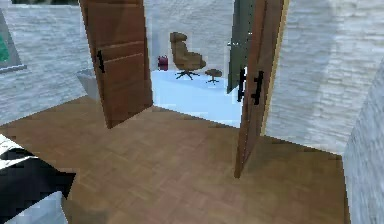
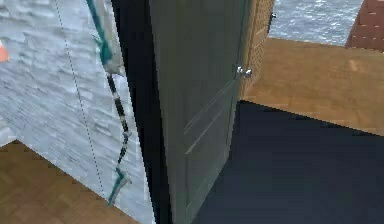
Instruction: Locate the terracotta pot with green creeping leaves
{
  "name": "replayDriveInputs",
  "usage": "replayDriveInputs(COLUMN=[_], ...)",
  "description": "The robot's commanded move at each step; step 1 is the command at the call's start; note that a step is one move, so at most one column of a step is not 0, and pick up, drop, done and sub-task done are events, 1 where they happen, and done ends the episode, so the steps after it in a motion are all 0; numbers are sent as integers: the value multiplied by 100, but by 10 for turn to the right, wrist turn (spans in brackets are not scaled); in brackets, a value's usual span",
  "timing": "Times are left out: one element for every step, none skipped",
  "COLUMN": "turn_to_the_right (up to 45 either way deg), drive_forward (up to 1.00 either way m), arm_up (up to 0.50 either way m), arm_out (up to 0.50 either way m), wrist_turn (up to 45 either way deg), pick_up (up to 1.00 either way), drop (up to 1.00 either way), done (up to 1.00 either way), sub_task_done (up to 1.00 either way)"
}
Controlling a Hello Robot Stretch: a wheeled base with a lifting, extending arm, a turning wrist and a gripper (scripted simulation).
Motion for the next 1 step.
replayDriveInputs(turn_to_the_right=[-30], drive_forward=[0], arm_up=[0], arm_out=[0], wrist_turn=[0], pick_up=[0], drop=[0], done=[0], sub_task_done=[0])
